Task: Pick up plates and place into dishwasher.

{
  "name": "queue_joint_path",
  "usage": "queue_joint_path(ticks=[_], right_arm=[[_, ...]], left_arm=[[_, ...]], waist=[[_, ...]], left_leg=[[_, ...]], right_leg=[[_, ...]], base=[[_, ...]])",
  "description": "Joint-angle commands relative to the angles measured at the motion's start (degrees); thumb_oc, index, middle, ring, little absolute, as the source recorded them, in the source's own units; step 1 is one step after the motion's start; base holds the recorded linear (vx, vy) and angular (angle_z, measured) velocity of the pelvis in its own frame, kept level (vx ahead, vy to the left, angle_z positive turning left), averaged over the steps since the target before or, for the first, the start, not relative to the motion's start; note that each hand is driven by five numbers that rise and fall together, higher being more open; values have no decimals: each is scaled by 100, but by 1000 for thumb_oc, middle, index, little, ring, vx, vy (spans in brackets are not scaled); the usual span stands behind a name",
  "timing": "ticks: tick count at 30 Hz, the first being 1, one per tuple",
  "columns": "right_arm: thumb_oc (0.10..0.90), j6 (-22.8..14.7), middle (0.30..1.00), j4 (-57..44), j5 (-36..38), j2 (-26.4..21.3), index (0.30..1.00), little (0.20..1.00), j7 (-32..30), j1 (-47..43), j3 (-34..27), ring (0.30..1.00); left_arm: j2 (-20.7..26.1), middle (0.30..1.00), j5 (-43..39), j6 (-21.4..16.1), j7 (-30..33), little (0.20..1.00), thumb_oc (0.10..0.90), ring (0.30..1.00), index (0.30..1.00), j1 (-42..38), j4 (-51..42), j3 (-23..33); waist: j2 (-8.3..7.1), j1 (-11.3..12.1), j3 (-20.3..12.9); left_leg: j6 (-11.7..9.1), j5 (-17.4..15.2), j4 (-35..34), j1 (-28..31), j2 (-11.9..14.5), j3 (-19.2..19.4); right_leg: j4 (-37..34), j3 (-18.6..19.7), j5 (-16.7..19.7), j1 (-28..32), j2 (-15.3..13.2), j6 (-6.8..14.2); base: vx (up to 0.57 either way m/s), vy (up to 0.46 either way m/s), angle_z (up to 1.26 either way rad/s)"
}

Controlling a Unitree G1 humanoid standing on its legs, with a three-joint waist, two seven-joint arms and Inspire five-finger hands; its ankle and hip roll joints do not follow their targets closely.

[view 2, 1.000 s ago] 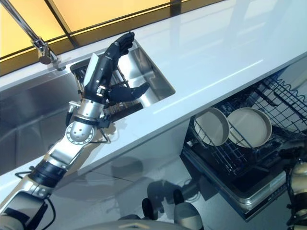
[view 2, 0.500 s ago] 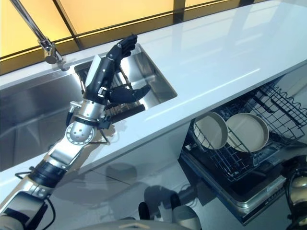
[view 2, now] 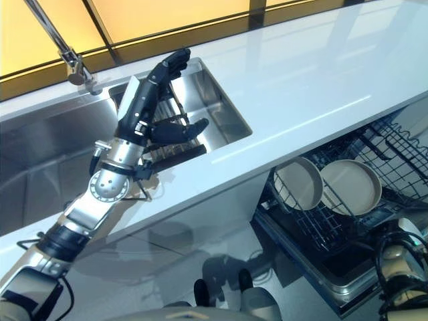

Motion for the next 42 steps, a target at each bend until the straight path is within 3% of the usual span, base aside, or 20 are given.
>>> queue_joint_path(ticks=[1, 17, 28, 34, 42], right_arm=[[100, -49, 300, 441, -227, -408, 300, 200, -222, -829, 101, 300], [100, 796, 300, 1579, 35, 137, 300, 200, 365, -752, 318, 300], [100, 846, 300, 1371, -89, 554, 300, 200, 600, -555, 570, 300], [100, 516, 300, 1165, 311, 804, 300, 200, 669, -905, 800, 300], [100, -458, 300, 398, 1427, 1082, 300, 200, 383, -1515, 895, 300]], left_arm=[[78, 900, 116, -597, 390, 900, 800, 900, 900, -867, -447, 12], [126, 900, 64, -510, 461, 900, 800, 900, 900, -946, -750, 73], [65, 900, 191, -561, 467, 900, 800, 900, 900, -886, -735, 129], [-28, 900, 231, -510, 440, 900, 800, 900, 900, -1026, -662, 91], [-134, 900, 278, -529, 509, 900, 800, 900, 900, -1213, -446, -16]], waist=[[192, 142, 103], [353, 303, 291], [420, 284, 410], [456, 323, 480], [509, 383, 524]], left_leg=[[157, -904, 19, 54, -189, -28], [158, -878, 19, -1, -209, -100], [165, -855, 19, -19, -216, -118], [166, -832, 19, -34, -223, -170], [155, -792, 19, -39, -233, -234]], right_leg=[[34, -153, -416, 55, 418, 68], [34, -345, -435, 21, 340, 58], [34, -315, -412, -2, 321, 57], [34, -316, -405, -10, 317, 22], [34, -342, -392, -1, 321, -56]], base=[[-25, -35, 0], [-2, -10, 3], [-1, -2, 2], [0, 0, 0], [0, 0, 0]])
